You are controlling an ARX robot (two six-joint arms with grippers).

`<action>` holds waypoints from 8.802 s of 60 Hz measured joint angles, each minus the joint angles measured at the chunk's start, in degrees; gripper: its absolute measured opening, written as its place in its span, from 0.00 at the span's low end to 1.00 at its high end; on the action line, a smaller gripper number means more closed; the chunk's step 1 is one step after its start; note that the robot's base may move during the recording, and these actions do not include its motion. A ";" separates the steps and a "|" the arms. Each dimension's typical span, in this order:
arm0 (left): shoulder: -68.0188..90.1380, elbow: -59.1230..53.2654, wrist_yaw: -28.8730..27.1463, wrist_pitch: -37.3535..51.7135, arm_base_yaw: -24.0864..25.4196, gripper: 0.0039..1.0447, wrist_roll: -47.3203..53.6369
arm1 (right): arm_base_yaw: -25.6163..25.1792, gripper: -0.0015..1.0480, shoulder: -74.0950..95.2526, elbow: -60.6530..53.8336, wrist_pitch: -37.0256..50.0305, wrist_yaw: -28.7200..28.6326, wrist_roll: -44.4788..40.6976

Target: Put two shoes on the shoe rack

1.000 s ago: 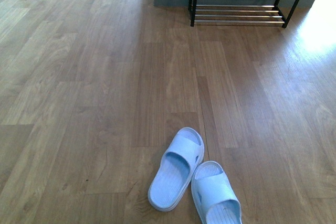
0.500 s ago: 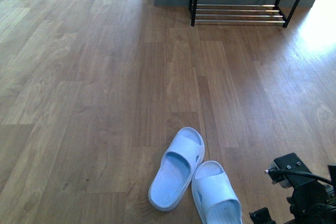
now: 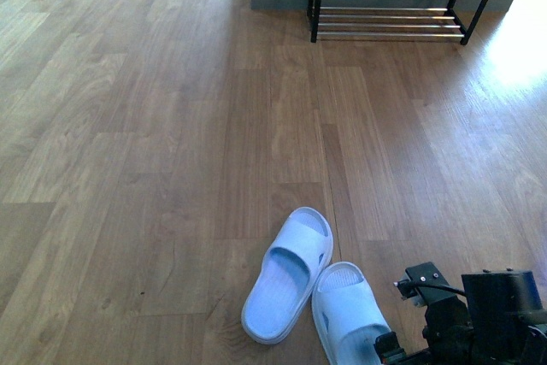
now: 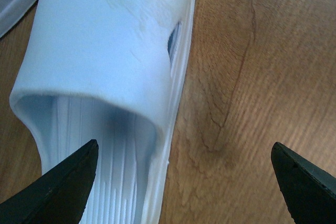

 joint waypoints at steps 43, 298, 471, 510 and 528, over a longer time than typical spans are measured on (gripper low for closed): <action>0.00 0.00 0.00 0.00 0.00 0.91 0.00 | 1.44 0.25 4.13 7.30 -0.22 -0.24 6.80; 165.89 47.36 -2.54 56.89 -21.88 0.91 7.15 | -19.87 0.02 -115.36 -38.16 -34.27 1.40 16.37; 46.10 20.70 -27.08 1.75 -22.01 0.01 0.22 | -19.87 0.02 -115.38 -38.16 -34.27 1.40 16.37; 46.10 20.65 -27.36 1.75 -22.08 0.01 0.31 | -19.82 0.02 -115.40 -38.16 -34.27 1.16 16.35; 46.10 20.65 -27.15 1.75 -22.10 0.01 0.37 | -19.82 0.02 -115.38 -38.16 -34.27 1.38 16.37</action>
